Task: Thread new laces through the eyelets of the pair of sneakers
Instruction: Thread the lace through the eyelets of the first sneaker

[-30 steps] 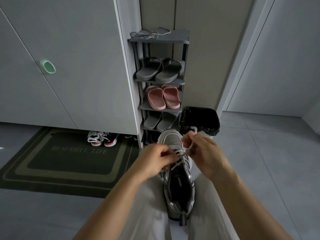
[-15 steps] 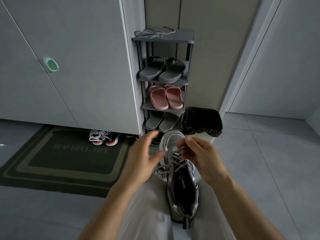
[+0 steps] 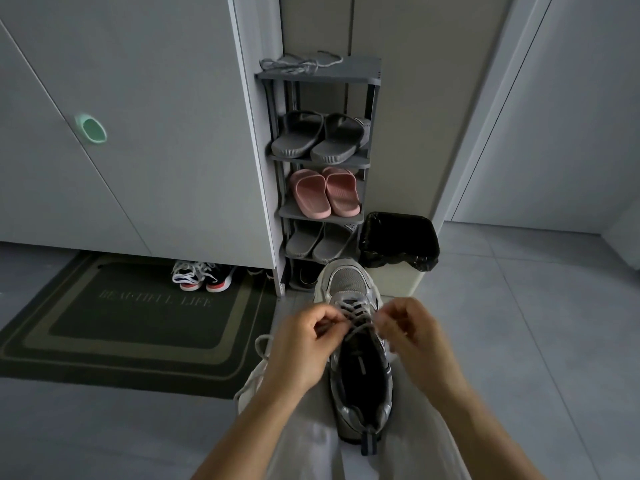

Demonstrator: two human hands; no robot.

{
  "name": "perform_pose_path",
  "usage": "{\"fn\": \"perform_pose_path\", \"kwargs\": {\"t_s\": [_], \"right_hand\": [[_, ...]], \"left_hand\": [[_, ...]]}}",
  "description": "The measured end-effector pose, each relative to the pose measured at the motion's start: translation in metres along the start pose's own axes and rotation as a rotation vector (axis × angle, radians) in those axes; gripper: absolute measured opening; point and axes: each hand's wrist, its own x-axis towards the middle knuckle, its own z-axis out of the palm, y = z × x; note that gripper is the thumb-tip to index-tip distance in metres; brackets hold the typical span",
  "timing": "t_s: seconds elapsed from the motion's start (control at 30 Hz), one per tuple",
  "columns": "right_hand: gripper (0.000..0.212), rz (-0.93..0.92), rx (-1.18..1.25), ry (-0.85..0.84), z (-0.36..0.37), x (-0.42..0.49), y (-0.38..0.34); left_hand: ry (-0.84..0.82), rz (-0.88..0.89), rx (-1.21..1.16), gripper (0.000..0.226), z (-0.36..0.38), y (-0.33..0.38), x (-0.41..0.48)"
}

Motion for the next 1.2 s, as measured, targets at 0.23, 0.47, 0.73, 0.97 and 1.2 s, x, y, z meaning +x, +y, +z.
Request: {"fn": "perform_pose_path", "kwargs": {"t_s": [0.23,0.47,0.73,0.97,1.2], "right_hand": [[0.007,-0.069,-0.474,0.072,0.001,-0.012,0.016],[0.017,0.327,0.315,-0.013,-0.012,-0.003,0.028],[0.013,0.330,0.452,-0.042,-0.016,-0.004,0.036],[0.011,0.249,0.341,0.009,-0.012,-0.009,0.033],[0.016,0.201,0.296,0.025,-0.014,-0.002,0.031]], "left_hand": [[0.058,0.067,0.237,0.012,0.026,-0.015,-0.016],[0.128,0.158,0.324,0.013,0.044,-0.011,-0.016],[0.139,0.130,0.176,0.013,0.048,-0.011,-0.016],[0.139,0.202,0.285,0.014,0.051,-0.009,-0.014],[0.071,0.365,0.462,0.015,0.048,-0.011,-0.010]]}}
